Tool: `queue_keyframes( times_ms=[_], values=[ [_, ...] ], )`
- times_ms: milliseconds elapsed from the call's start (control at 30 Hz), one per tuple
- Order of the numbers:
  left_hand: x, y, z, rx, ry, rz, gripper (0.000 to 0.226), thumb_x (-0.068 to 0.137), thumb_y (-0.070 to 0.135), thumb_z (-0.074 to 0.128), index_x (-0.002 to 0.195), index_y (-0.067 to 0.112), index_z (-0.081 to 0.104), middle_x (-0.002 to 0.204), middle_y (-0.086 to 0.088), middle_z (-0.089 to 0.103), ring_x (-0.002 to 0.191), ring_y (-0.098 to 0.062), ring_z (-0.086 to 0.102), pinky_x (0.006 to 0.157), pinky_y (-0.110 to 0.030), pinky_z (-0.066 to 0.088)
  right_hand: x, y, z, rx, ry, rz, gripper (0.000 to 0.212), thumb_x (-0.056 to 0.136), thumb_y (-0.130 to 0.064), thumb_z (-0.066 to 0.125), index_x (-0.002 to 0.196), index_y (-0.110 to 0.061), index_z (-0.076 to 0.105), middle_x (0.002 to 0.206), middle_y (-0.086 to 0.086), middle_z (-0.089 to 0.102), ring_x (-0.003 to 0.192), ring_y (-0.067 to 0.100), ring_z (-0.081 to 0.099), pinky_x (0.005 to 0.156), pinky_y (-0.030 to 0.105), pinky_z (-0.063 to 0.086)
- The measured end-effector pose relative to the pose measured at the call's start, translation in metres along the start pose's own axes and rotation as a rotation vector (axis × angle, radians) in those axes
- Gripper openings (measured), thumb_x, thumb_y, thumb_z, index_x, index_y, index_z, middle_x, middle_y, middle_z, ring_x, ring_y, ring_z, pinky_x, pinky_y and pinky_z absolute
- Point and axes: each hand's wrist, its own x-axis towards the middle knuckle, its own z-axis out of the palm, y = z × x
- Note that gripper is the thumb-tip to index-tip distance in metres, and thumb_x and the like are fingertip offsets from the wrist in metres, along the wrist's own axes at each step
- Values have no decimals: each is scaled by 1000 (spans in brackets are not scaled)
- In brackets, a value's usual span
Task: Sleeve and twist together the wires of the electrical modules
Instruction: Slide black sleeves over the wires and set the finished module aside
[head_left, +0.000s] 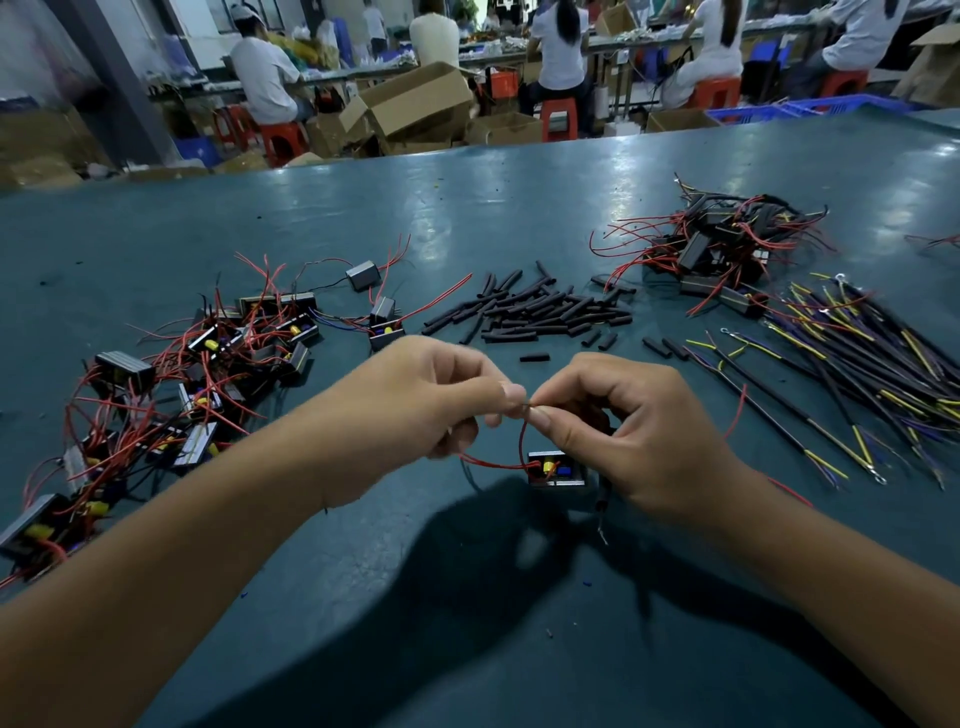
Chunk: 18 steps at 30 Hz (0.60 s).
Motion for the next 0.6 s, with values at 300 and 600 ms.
queue_keyframes(
  times_ms=[300,600],
  values=[
    [-5,-9,-7,994,306,849,15,90,24,72,98,11,75,97,-4,68,84,-24,63,69,-44,53,1,1,0,42,13,34,6,87,-18,69,81,-20,69,69,-16,59,60,3,52,60,13,40],
    [0,-2,-10,1172,277,953,14,98,25,64,89,16,72,91,1,66,75,-25,58,63,-40,45,1,-1,-1,-12,-3,11,7,87,-16,68,82,-13,71,68,-13,58,61,4,51,59,17,40]
  ],
)
